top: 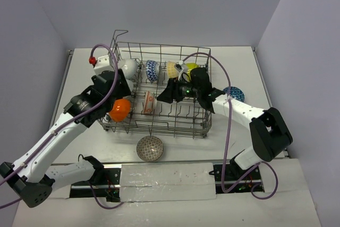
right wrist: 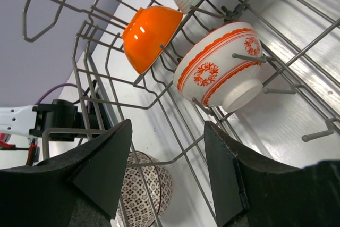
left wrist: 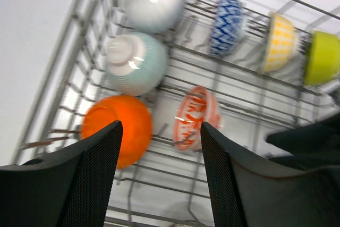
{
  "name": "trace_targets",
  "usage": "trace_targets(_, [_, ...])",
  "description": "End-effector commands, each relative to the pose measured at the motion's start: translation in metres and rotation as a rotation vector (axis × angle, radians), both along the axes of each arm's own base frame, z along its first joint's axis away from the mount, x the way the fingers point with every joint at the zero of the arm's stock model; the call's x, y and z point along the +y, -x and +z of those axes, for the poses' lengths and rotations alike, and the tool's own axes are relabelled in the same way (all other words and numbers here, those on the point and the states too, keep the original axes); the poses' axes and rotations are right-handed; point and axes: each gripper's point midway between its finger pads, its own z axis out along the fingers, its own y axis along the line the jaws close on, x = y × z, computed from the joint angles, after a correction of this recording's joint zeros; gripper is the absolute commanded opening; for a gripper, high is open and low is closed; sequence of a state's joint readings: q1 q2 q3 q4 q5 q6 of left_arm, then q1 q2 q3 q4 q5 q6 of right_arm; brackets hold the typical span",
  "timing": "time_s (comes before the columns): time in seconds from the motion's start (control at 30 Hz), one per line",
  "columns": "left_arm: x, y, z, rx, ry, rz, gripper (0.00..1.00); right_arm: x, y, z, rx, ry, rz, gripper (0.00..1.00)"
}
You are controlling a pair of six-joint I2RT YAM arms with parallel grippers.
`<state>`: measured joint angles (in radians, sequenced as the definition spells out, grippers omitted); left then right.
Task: Load the bowls into the dish rack
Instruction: Insert the bowl into the dish rack, then move the bowl to the dish rack.
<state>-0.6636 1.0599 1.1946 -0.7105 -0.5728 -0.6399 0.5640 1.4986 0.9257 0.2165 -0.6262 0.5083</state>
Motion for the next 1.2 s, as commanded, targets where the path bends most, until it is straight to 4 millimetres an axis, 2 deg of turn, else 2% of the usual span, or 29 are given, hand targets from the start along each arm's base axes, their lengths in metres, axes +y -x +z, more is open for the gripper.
trace_targets(0.0, [0.038,0.004,0.007,-0.005,-0.102,0.177,0.65,0.011,-0.003,0.024,-0.051,-0.051,0.033,0.64])
trace_targets(0.2, [0.066,0.009,-0.005,0.040,-0.221,0.320,0.65,0.011,0.001,0.022,-0.051,-0.047,0.047,0.65])
trace_targets(0.33, [0.072,0.010,-0.012,0.060,-0.265,0.359,0.65,0.011,0.004,0.019,-0.052,-0.045,0.059,0.65])
trace_targets(0.53, [0.089,0.015,-0.006,0.044,-0.321,0.435,0.66,0.010,0.005,0.012,-0.044,-0.029,0.063,0.65])
trace_targets(0.73, [0.096,0.018,-0.003,0.022,-0.316,0.452,0.66,0.011,0.005,0.005,-0.031,-0.029,0.065,0.65])
trace_targets(1.0, [0.093,0.014,-0.042,0.121,-0.295,0.385,0.65,0.009,0.004,0.004,-0.035,-0.017,0.057,0.65])
trace_targets(1.17, [0.093,0.015,-0.052,0.152,-0.293,0.371,0.58,0.007,0.005,0.002,-0.034,-0.004,0.051,0.65])
